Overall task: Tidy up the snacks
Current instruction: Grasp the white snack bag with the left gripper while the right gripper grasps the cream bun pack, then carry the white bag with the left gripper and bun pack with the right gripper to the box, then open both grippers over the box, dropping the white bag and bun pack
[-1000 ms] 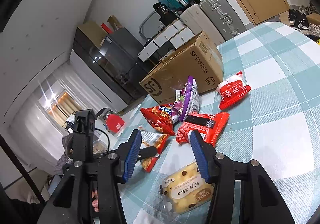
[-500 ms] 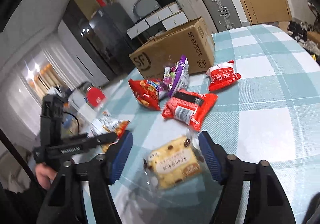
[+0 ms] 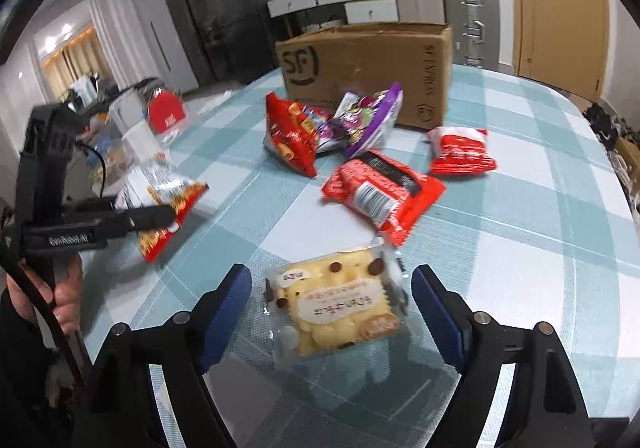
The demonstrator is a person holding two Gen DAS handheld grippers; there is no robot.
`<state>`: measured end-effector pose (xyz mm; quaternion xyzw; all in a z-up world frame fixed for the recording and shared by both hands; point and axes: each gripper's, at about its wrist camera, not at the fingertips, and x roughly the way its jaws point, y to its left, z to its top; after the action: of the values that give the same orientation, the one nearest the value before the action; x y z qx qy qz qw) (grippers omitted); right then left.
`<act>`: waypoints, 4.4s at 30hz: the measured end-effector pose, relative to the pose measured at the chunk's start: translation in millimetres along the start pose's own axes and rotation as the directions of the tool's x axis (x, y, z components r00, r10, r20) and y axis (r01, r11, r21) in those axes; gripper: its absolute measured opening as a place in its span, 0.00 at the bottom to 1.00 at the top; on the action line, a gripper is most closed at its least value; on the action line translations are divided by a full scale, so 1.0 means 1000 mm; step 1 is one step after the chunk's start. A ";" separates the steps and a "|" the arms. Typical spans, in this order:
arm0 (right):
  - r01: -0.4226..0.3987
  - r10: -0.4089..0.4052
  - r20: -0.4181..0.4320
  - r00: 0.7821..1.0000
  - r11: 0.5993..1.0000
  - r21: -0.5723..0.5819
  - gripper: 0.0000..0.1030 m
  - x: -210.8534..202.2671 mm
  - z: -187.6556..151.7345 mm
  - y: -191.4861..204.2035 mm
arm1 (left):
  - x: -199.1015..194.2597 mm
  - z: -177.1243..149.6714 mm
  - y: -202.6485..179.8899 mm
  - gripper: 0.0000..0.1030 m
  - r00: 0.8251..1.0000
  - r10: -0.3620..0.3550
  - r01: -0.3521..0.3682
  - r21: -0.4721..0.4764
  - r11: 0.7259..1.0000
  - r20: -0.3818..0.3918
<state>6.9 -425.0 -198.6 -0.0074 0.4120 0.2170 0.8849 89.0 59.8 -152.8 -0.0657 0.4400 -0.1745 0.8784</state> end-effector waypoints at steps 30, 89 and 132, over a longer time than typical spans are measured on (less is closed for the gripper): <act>0.022 -0.020 -0.032 0.999 0.999 0.049 0.65 0.015 -0.004 -0.006 | -0.022 -0.007 0.005 0.49 0.999 -0.016 0.016 0.005 1.000 0.030; -0.298 0.240 0.346 0.907 0.947 0.124 0.65 -0.073 0.331 -0.090 | 0.041 0.358 -0.106 0.49 0.995 0.063 -0.081 0.268 0.960 0.073; -0.135 0.116 0.149 0.982 0.982 0.129 0.79 0.036 0.285 -0.096 | 0.123 0.313 -0.072 0.77 0.976 0.217 -0.214 0.264 0.940 0.018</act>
<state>271.4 -444.2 -53.0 0.0951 0.3623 0.2433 0.8947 388.1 -63.6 -36.5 0.1017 0.4221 -0.1351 0.8906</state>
